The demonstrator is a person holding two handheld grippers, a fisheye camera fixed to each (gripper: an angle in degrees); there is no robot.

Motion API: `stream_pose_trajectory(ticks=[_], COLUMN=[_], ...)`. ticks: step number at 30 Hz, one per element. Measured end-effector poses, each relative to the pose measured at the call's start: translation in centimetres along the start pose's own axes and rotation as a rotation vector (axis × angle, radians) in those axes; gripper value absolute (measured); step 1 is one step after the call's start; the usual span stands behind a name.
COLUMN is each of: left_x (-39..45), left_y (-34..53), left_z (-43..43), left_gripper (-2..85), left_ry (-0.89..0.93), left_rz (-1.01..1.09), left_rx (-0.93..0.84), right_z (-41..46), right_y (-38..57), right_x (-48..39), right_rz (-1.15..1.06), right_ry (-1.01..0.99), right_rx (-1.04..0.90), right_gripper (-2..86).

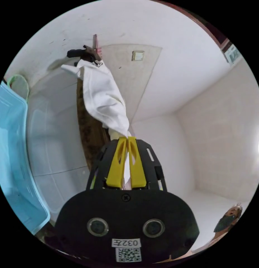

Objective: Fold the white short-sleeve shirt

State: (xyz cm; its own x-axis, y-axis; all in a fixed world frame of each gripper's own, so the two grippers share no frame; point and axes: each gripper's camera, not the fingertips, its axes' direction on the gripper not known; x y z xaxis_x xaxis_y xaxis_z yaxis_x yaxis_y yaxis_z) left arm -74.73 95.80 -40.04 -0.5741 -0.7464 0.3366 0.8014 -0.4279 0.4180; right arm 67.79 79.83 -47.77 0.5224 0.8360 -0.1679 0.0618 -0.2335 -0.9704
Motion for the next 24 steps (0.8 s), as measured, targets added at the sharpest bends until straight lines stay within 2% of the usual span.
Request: stream_pose_trajectory(ticks=[5, 8, 10, 17, 20, 22, 24], left_x=[4.4, 10.1, 13.9, 19.8, 21.5, 23.3, 23.7], left_y=[-0.8, 3.0, 9.5, 33.6, 45.5, 56.2, 63.6], left_z=[1.5, 5.5, 8.5, 15.0, 16.8, 18.4, 18.7], left_gripper=[-0.8, -0.8, -0.9, -0.8, -0.7, -0.4, 0.5], left_ry=[0.235, 0.341, 0.441, 0.428, 0.530, 0.676, 0.770], left_rz=[0.050, 0.145, 0.173, 0.209, 0.183, 0.157, 0.109], left_rx=[-0.068, -0.262, -0.386, -0.713, -0.883, -1.143, -1.329], right_z=[0.0, -0.1, -0.2, -0.6, -0.8, -0.9, -0.8], right_y=[-0.3, -0.4, -0.4, -0.3, 0.0, 0.1, 0.1], right_x=[-0.1, -0.2, -0.3, -0.9, -1.4, -1.6, -1.6], right_rz=[-0.005, -0.012, -0.013, -0.020, -0.024, -0.018, -0.007], right_ry=[-0.017, -0.033, -0.041, -0.055, -0.033, -0.025, -0.022], right_rx=[-0.001, 0.010, 0.021, 0.085, 0.136, 0.174, 0.201], right_gripper=[-1.0, -1.0, -1.0, -1.0, -1.0, -1.0, -1.0])
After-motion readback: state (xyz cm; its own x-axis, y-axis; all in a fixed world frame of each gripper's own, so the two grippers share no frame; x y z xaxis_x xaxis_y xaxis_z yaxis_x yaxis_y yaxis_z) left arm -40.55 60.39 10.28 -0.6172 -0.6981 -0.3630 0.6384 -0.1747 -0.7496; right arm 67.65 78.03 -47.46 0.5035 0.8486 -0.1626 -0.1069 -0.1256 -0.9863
